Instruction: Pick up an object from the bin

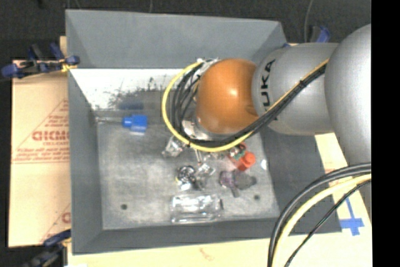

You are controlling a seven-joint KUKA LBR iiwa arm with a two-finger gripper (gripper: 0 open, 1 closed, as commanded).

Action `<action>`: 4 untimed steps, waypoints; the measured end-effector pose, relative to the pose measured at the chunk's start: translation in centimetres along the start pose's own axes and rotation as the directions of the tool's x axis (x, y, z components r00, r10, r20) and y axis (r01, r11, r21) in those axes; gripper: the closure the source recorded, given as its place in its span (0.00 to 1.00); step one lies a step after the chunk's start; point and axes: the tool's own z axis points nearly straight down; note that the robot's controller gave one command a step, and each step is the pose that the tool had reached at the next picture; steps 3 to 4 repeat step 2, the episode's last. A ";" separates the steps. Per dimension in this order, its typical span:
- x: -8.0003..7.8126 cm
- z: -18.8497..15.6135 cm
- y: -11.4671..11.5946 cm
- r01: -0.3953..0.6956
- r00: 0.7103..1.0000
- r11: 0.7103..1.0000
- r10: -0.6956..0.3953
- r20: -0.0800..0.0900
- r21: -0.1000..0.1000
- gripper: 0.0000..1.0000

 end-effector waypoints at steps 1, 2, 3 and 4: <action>-0.3 -0.3 -0.1 -0.002 1.000 1.000 0.002 0.009 0.003 1.00; -0.5 -5.8 -0.4 -0.008 1.000 1.000 0.008 0.003 0.002 1.00; -0.5 -5.8 -0.4 -0.008 1.000 1.000 0.008 0.003 0.002 1.00; -0.5 -5.8 -0.4 -0.008 1.000 1.000 0.008 0.003 0.002 1.00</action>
Offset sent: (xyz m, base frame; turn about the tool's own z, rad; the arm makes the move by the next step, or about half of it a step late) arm 0.0000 0.0000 0.0000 0.0000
